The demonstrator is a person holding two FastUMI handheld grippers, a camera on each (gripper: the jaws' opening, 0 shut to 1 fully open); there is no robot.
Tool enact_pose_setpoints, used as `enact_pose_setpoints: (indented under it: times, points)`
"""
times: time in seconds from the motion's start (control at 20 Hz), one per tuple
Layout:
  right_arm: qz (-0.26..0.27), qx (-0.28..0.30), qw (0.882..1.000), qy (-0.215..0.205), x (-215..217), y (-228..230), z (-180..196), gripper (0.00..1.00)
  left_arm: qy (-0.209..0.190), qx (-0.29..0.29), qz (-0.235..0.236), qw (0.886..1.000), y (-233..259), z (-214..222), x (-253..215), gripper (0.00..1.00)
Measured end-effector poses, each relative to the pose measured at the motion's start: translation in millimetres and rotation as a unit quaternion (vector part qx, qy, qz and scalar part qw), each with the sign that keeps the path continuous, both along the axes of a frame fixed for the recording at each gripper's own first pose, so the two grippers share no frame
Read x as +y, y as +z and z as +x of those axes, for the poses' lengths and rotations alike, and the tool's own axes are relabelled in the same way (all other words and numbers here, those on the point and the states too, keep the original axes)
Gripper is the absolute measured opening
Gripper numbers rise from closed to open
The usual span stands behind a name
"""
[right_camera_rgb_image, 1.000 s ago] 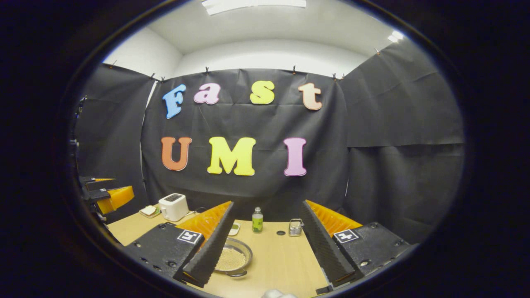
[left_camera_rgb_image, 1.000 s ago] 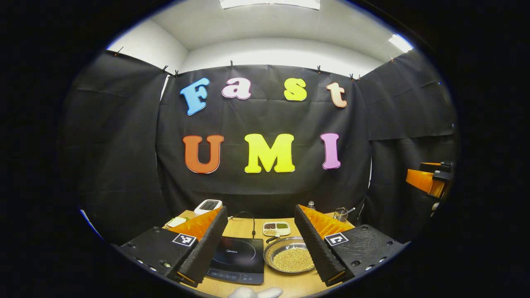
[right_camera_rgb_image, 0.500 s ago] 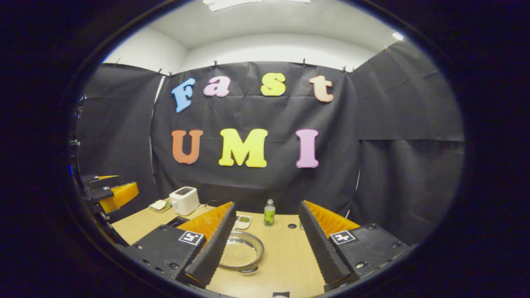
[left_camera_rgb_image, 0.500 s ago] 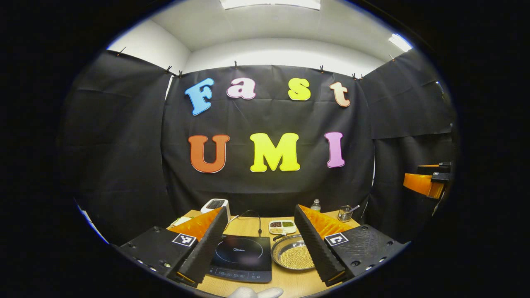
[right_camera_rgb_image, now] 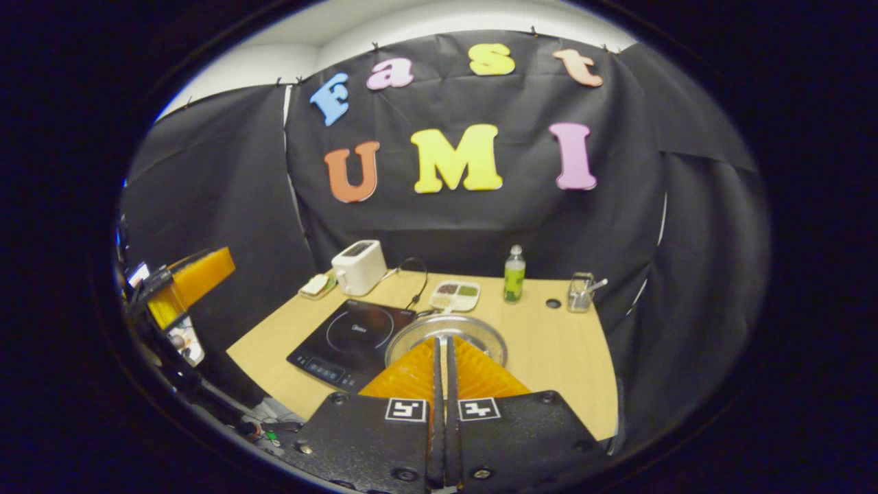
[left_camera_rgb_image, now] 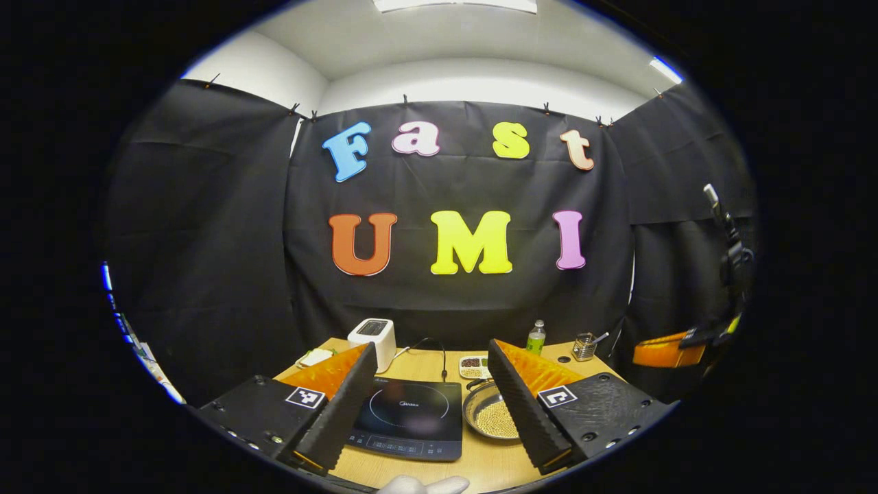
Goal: First push the handle of the pot to place it horizontally, then grasp the pot with both hands and set it on the induction cooktop.
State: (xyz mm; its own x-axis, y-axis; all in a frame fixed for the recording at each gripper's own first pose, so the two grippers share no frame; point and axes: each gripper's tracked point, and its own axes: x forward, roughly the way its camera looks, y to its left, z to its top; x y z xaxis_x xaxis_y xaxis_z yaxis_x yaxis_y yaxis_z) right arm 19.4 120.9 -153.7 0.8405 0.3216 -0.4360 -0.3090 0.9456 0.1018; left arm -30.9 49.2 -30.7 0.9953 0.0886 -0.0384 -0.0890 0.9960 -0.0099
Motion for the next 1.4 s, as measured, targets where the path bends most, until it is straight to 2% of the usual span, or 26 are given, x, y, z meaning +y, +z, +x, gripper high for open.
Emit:
enact_pose_setpoints:
  times: [0.1,0.15,0.2,0.3,0.5,0.55,0.6,0.95,1.05,1.15,1.4]
  points:
    - [-0.023,0.037,0.999,0.016,7.0,-42.8,2.7,0.0,0.008,0.007,-0.001,1.0,-6.0,-2.2,4.5,0.97]
    - [-0.038,0.057,0.997,0.023,9.7,-64.3,4.1,0.04,0.012,0.01,-0.002,1.0,-8.7,-3.9,8.0,0.97]
    - [-0.054,0.076,0.995,0.026,10.5,-87.3,4.5,0.0,0.016,0.012,-0.004,1.0,-9.8,-5.7,9.2,0.97]
    - [-0.062,0.12,0.99,0.04,17.7,-128.8,-0.8,0.04,0.023,0.015,-0.005,1.0,-11.7,-8.4,9.7,0.97]
    - [-0.092,0.174,0.979,0.057,20.6,-187.2,1.9,0.04,0.042,0.021,-0.012,0.999,-14.0,-15.0,12.5,0.96]
    - [-0.096,0.184,0.976,0.062,23.3,-196.3,3.6,0.0,0.047,0.022,-0.017,0.999,-12.6,-15.0,11.8,0.97]
    - [-0.1,0.192,0.974,0.066,25.8,-204.4,4.0,0.04,0.051,0.022,-0.021,0.998,-11.6,-15.4,11.0,0.97]
    - [-0.118,0.228,0.963,0.077,38.0,-240.6,34.6,0.0,0.084,0.033,-0.017,0.996,-12.5,-15.9,23.7,0.96]
    - [-0.116,0.237,0.962,0.075,37.7,-246.7,39.8,0.04,0.091,0.039,-0.017,0.995,-14.7,-15.0,27.8,0.97]
    - [-0.118,0.247,0.959,0.073,34.1,-253.4,42.4,0.0,0.099,0.045,-0.017,0.994,-17.2,-12.7,31.9,0.97]
    - [-0.108,0.257,0.958,0.064,22.8,-258.4,45.7,0.0,0.104,0.05,-0.022,0.993,-20.9,-4.7,33.5,0.97]
